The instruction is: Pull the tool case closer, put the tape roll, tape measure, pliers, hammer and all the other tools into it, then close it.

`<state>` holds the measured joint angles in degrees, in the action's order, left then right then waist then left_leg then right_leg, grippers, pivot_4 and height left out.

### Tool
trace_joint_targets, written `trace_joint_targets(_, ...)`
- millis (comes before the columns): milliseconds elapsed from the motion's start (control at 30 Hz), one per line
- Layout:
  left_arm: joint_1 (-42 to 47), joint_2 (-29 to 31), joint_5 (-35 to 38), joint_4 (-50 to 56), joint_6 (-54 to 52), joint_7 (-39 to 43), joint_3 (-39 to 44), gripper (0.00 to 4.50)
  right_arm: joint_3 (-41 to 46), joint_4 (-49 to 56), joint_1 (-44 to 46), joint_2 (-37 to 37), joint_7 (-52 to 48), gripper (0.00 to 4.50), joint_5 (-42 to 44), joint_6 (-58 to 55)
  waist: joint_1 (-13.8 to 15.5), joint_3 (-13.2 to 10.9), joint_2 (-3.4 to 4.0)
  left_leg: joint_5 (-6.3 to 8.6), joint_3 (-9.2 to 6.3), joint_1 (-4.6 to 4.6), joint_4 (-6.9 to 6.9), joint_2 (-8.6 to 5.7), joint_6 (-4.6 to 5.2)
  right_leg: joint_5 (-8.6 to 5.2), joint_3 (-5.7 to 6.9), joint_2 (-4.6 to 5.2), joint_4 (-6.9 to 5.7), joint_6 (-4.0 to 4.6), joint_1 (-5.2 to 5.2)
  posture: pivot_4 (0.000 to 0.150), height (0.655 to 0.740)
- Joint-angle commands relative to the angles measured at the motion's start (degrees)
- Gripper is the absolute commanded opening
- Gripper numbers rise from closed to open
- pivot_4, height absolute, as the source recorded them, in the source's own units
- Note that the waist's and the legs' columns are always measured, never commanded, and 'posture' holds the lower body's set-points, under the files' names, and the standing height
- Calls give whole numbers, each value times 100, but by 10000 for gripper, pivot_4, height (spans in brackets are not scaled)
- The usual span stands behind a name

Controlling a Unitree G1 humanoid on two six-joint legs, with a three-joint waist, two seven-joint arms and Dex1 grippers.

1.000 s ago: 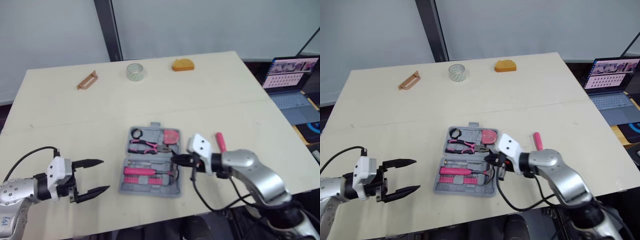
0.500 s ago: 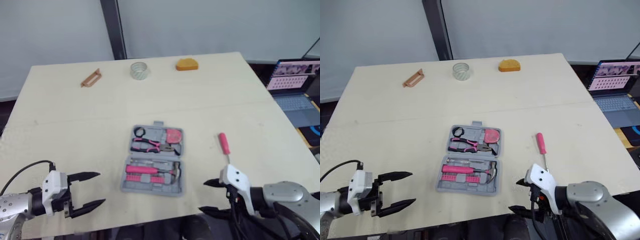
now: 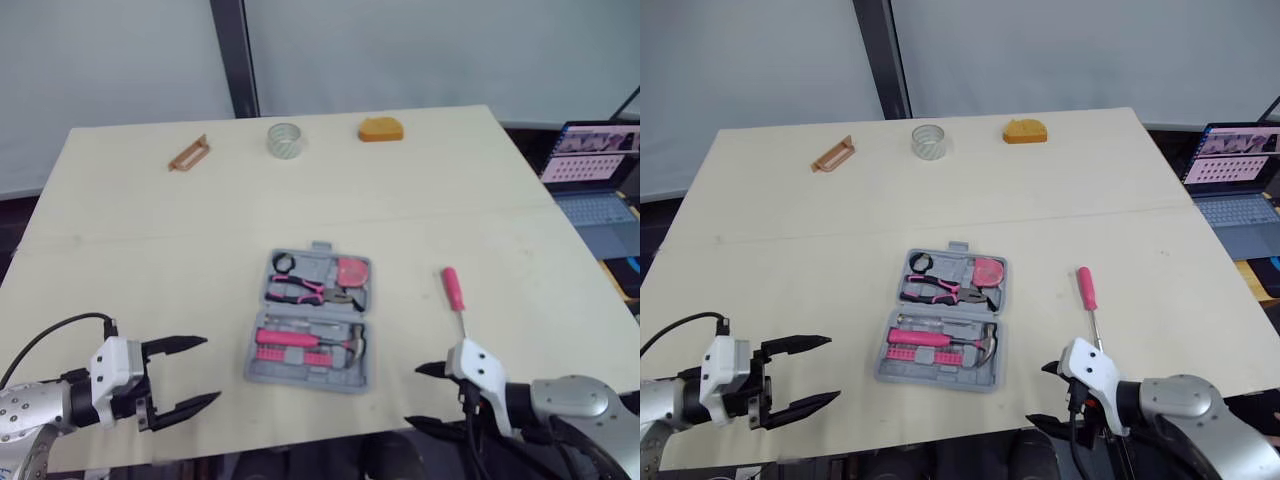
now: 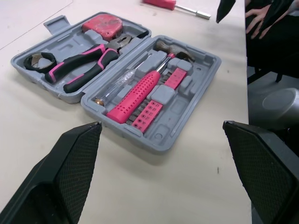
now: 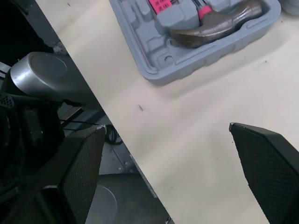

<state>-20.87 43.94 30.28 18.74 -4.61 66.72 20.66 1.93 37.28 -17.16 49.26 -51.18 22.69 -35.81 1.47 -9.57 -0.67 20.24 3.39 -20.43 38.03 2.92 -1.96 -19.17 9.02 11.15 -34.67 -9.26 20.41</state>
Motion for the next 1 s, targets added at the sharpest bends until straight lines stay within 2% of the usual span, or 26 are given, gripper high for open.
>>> trace_joint_targets(33,518,138,434,486,-379,144,-393,45000,268,27,-134,-210,365,44727,-48,95,36,-4,4,0,-1,0,5,0,0,1,0,1,-1,0,-3,1500,7400)
trace_joint_targets(267,1049,99,326,122,-227,559,-910,45000,754,510,-505,-645,1022,44727,53,-211,-17,-12,20,0,1,-1,-2,0,0,6,-1,-3,4,-1,2,1500,7400)
trace_joint_targets(400,1247,25,190,-193,51,671,-1021,45000,1290,900,-447,-1155,1750,44727,288,-812,-5,-14,23,0,4,0,3,0,0,6,-4,-3,1,-1,1,1500,7400)
trace_joint_targets(600,1445,-137,63,-490,281,691,-1162,45000,1804,567,298,-1517,2560,44727,416,-1813,-5,-15,26,0,4,0,6,0,0,7,-6,-3,-1,-1,0,1500,7400)
trace_joint_targets(1000,1505,-305,-72,-626,475,540,-1207,45000,1838,-447,1777,-1749,3265,44727,359,-2916,-17,-22,37,0,7,-3,3,0,0,7,-7,-3,-5,-1,8,1500,7400)
